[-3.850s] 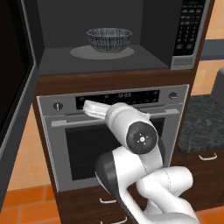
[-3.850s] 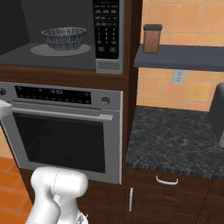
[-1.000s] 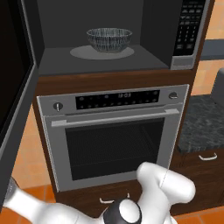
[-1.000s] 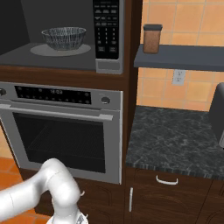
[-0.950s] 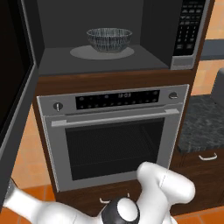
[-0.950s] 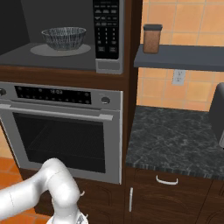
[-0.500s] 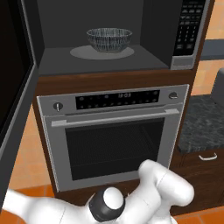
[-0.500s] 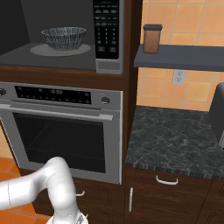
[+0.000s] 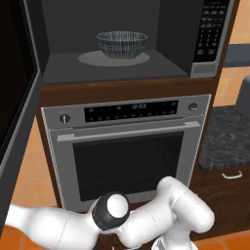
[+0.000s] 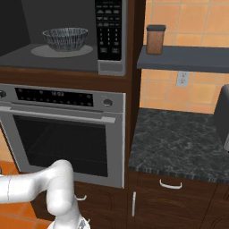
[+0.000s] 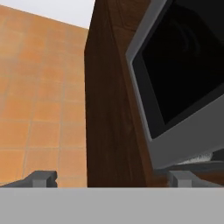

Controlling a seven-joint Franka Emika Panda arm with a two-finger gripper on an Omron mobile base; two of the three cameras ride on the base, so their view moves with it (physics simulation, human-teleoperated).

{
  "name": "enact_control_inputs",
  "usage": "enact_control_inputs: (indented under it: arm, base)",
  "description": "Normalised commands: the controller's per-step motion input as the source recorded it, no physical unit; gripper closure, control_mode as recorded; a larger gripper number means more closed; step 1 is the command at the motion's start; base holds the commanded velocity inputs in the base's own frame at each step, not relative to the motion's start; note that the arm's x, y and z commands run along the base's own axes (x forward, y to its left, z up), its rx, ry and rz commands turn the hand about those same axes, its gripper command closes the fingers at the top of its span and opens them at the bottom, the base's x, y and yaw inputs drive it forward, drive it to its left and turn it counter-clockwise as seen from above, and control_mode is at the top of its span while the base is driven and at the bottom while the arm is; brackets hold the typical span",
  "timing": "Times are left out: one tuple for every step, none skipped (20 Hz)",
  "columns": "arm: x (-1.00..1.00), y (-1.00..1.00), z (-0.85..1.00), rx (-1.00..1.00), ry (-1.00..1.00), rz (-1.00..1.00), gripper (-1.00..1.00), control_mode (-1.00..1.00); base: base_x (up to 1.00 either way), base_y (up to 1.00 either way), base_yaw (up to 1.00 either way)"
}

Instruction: Open the microwave, place the bowl with waffle inside the microwave, then close the microwave door and turn it on.

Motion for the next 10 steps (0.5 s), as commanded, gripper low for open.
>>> enact_control_inputs:
  arm:
    - [0.19, -0.17, 0.0, 0.0, 0.0, 0.0, -1.0, -1.0]
    - [0.17, -0.21, 0.0, 0.0, 0.0, 0.0, -1.0, -1.0]
    - [0.19, -0.3, 0.0, 0.02, -0.01, 0.0, -1.0, -1.0]
    - [0.21, -0.3, 0.0, 0.02, 0.0, 0.0, -1.0, -1.0]
    - [0.24, -0.29, 0.0, 0.02, 0.0, 0.0, -1.0, -1.0]
    - [0.25, -0.26, 0.01, 0.02, 0.0, 0.0, -1.0, -1.0]
    - [0.16, -0.28, 0.0, 0.02, 0.0, 0.0, -1.0, -1.0]
    - [0.04, -0.39, 0.0, 0.02, -0.01, 0.0, -1.0, -1.0]
    - [0.0, -0.4, 0.0, 0.02, -0.02, 0.0, -1.0, -1.0]
    - [0.0, -0.4, 0.13, 0.03, 0.0, 0.0, -1.0, -1.0]
  base:
    - [0.0, 0.0, 0.0]
    - [0.0, 0.0, 0.0]
    - [0.0, 0.0, 0.0]
    - [0.0, 0.0, 0.0]
    - [0.0, 0.0, 0.0]
    - [0.0, 0.0, 0.0]
    - [0.0, 0.0, 0.0]
    - [0.0, 0.0, 0.0]
    - [0.0, 0.0, 0.0]
    - [0.0, 0.0, 0.0]
